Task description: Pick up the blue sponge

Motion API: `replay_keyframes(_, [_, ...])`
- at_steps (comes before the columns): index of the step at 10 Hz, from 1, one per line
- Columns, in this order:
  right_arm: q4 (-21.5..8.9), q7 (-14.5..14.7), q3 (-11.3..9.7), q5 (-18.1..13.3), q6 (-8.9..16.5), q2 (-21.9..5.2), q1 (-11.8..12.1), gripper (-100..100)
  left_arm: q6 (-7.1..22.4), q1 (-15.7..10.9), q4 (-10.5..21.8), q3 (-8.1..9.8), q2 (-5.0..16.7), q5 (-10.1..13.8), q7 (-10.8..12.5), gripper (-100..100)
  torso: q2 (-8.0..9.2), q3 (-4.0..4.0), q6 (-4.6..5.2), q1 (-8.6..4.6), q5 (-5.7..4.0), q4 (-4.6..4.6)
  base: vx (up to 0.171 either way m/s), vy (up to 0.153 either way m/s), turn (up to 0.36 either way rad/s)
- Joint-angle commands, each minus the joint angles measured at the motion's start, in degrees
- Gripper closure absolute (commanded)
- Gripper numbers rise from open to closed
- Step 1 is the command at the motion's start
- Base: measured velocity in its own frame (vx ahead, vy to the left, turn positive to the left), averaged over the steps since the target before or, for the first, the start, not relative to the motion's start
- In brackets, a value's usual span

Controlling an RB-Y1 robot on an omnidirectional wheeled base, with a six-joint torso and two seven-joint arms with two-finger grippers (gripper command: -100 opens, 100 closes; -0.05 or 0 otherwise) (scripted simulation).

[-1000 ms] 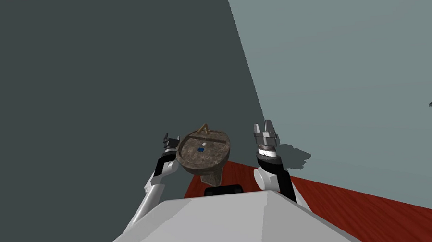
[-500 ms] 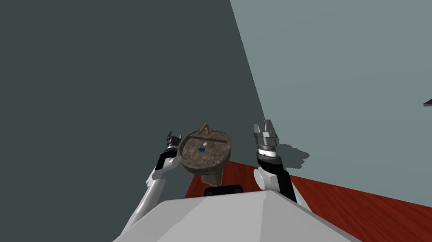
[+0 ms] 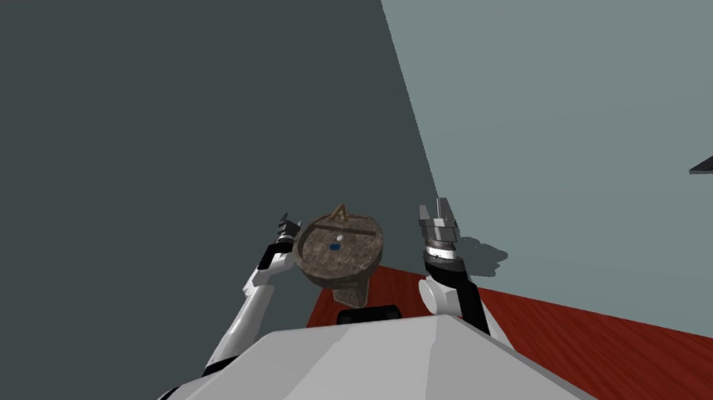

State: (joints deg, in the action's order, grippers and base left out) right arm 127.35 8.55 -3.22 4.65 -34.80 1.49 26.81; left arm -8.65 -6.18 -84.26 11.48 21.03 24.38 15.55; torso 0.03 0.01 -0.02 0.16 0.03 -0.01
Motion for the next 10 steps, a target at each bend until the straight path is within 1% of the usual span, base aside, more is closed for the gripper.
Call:
replay_keyframes(1, [0.0,0.0,0.0,0.0,0.0,0.0,0.0,0,2.4,-0.2,-0.2,0.13,-0.1,-0.1,-0.3,-100,0.00,0.00,0.00,0.00,0.00,0.00,-0.003,0.024,-0.003])
replay_keyframes(2, [0.0,0.0,0.0,0.0,0.0,0.0,0.0,0,4.1,-2.8,1.1,0.37,0.7,-0.6,-1.4,-100,0.00,0.00,-0.01,-0.05,0.00,0.00,-0.017,0.032,-0.020])
replay_keyframes(4, [0.0,0.0,0.0,0.0,0.0,0.0,0.0,0,7.1,-2.8,1.1,0.37,0.7,-0.6,-1.4,-100,0.02,0.01,0.00,-0.01,0.00,0.00,-0.004,0.032,-0.013])
replay_keyframes(5, [0.0,0.0,0.0,0.0,0.0,0.0,0.0,0,9.0,-5.1,2.5,0.60,1.5,-1.0,-2.5,-100,-0.01,0.00,-0.01,-0.05,0.00,-0.01,-0.005,0.036,-0.023])
replay_keyframes(6, [0.0,0.0,0.0,0.0,0.0,0.0,0.0,0,11.0,-5.3,2.5,0.60,1.5,-1.0,-2.5,-100,-0.01,0.00,0.01,-0.02,-0.01,0.00,-0.005,0.039,-0.023])
replay_keyframes(7, [0.0,0.0,0.0,0.0,0.0,0.0,0.0,0,11.9,-5.3,2.5,0.60,1.5,-1.0,-2.5,-100,-0.01,-0.01,-0.01,-0.01,0.01,-0.01,-0.003,0.018,0.002])
replay_keyframes(8, [0.0,0.0,0.0,0.0,0.0,0.0,0.0,0,13.9,-7.9,4.0,0.82,2.2,-1.5,-3.6,-100,-0.01,-0.01,-0.01,-0.07,-0.01,-0.01,-0.009,0.033,-0.023])
replay_keyframes(9, [0.0,0.0,0.0,0.0,0.0,0.0,0.0,0,15.6,-7.9,4.0,0.82,2.2,-1.5,-3.6,-100,0.00,0.00,0.01,-0.04,-0.01,0.00,-0.006,0.037,-0.023])
replay_keyframes(10, [0.0,0.0,0.0,0.0,0.0,0.0,0.0,0,16.6,-7.9,4.0,0.82,2.2,-1.5,-3.6,-100,0.00,0.00,-0.01,-0.02,0.00,0.00,-0.003,0.015,0.001])
